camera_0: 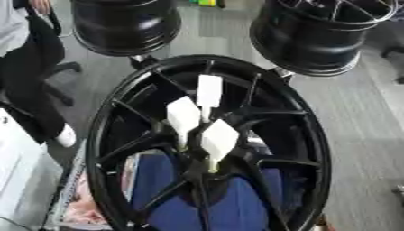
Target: Pull the pin out of the wheel hub.
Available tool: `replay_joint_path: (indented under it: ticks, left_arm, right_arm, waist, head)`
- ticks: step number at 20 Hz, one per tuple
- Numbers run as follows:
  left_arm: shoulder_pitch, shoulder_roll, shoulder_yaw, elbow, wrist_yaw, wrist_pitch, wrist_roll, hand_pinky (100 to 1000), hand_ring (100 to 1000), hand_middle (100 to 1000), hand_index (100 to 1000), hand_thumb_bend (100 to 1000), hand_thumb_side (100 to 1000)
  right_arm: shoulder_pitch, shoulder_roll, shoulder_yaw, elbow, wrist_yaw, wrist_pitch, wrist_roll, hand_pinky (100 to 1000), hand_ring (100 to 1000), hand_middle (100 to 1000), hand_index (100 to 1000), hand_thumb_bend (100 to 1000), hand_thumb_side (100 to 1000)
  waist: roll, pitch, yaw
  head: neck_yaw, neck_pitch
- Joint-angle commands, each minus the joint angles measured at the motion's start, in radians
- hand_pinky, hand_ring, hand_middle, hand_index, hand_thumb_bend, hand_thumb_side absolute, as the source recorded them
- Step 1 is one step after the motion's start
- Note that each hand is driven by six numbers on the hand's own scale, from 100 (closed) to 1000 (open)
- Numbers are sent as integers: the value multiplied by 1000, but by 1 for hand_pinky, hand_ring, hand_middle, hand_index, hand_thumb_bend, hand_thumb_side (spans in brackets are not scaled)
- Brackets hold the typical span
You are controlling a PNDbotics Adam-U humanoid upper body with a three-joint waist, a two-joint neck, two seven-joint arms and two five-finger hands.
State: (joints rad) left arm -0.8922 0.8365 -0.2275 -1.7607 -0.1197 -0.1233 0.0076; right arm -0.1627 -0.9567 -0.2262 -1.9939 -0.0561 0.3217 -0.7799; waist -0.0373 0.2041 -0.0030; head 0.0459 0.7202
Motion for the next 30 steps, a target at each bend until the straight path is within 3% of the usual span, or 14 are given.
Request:
replay_joint_path:
  ticks: [1,5,10,20,25,30]
  left_arm:
    - [-45,81,-69,-54,-46,-47,-49,735,716,659,802,224,403]
    - [-113,70,-163,-13,-102,-105,-107,744,728,682,823,273,462]
    - [-216,-12,-276,95,-171,-174,-177,751,740,701,854,307,509]
    - [-364,-201,-520,339,-315,-324,-327,756,754,728,853,341,471]
    - [-390,-234,-648,461,-308,-405,-407,764,763,736,853,338,461]
    - [-394,-193,-691,450,-280,-486,-488,771,770,742,854,395,528]
  right_arm:
    - [-21,-50,0,-6,-6,66,-53,862,734,642,773,100,150]
    - [-26,-57,8,-6,-10,69,-45,862,732,640,772,100,162]
    - [-23,-56,12,-6,-18,70,-47,862,731,639,770,100,179]
    - [-4,-35,8,-6,-30,74,-58,863,730,638,770,100,191]
    - [1,-29,10,-6,-33,73,-61,863,729,637,770,100,202]
    - [11,-35,12,-6,-36,76,-67,863,728,636,769,100,210]
  waist:
    - [5,-12,-7]
    - [13,-8,-10]
    - [12,2,-4]
    - [-18,2,21]
    - [-23,-2,28]
    - [-14,-4,38]
  head:
    - [10,-16]
    - [12,-22]
    - [9,-27]
    - [-16,-15]
    - [-28,-11]
    - [-45,-7]
